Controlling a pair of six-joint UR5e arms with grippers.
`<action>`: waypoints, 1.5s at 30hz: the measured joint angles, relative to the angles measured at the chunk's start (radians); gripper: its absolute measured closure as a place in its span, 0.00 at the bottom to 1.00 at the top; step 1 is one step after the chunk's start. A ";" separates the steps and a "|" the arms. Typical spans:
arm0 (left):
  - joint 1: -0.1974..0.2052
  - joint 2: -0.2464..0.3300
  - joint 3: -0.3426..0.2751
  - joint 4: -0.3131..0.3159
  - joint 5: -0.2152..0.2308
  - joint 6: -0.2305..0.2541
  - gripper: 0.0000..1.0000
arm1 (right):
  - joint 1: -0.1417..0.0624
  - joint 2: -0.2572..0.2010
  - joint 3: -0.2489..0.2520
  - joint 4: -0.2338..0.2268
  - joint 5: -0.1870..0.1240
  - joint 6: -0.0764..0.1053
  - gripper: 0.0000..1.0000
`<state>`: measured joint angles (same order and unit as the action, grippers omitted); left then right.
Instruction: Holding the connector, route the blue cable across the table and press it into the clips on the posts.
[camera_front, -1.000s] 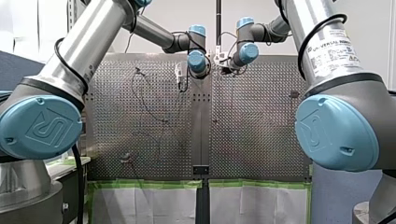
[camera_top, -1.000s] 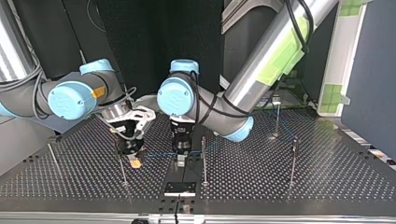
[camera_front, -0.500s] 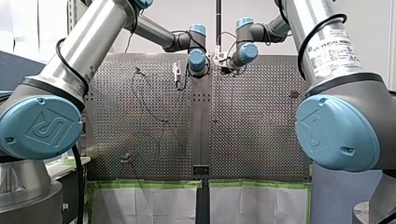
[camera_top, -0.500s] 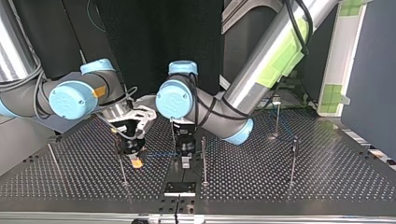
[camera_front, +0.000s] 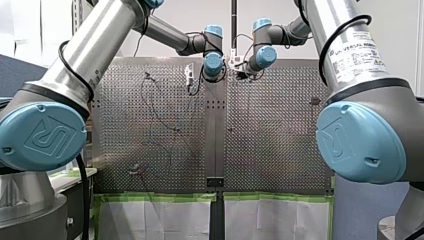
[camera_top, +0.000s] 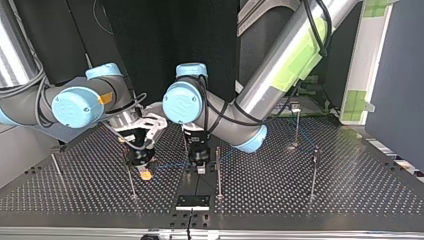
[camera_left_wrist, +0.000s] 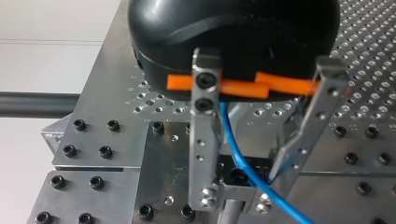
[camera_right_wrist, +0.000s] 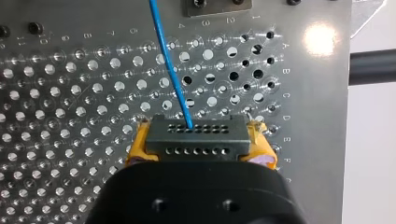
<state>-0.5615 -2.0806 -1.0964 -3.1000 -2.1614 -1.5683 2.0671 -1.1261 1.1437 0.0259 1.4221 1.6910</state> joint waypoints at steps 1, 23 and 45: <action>0.000 0.000 0.000 -0.002 -0.001 0.000 1.00 | 0.000 0.000 0.000 0.000 0.000 0.000 1.00; -0.045 0.004 -0.121 0.033 -0.058 -0.084 1.00 | 0.012 0.000 0.080 0.006 -0.001 -0.005 1.00; -0.066 0.003 -0.327 0.238 -0.024 -0.133 1.00 | 0.002 -0.032 0.286 -0.013 0.019 -0.068 1.00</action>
<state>-0.6274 -2.0781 -1.4235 -2.8616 -2.1851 -1.7013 2.0690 -1.1577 1.4300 0.0127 1.4415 1.6233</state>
